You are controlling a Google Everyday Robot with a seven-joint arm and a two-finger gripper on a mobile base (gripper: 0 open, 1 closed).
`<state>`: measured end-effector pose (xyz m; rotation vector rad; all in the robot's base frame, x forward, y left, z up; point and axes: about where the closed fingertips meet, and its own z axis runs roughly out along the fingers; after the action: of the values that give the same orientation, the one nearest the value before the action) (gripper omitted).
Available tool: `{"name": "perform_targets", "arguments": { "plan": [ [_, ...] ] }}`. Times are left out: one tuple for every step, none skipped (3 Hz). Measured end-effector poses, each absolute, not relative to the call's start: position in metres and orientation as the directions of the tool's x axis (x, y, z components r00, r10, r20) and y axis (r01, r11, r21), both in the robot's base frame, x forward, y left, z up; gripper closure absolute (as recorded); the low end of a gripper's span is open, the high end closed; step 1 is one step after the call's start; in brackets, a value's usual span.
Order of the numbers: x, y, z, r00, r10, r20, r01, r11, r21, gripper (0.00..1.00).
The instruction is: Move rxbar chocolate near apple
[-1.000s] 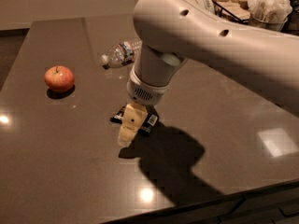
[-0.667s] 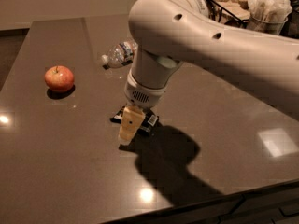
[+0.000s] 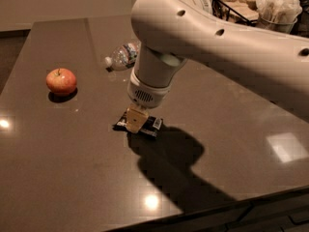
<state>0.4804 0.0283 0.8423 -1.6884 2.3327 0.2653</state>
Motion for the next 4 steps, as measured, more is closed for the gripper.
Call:
{"name": "perform_targets", "arguments": {
  "plan": [
    [0.492,0.034,0.857,-0.286,-0.906,-0.312,-0.952,0.305,-0.011,0.88],
    [0.512,0.047,0.871,-0.253,-0.914,-0.318,-0.960,0.278,-0.034,1.00],
    [0.536,0.063,0.881,-0.220,-0.920,-0.323,-0.968,0.246,-0.040,1.00],
    [0.558,0.083,0.886,-0.187,-0.925,-0.332,-0.977,0.209,-0.033,1.00]
  ]
}}
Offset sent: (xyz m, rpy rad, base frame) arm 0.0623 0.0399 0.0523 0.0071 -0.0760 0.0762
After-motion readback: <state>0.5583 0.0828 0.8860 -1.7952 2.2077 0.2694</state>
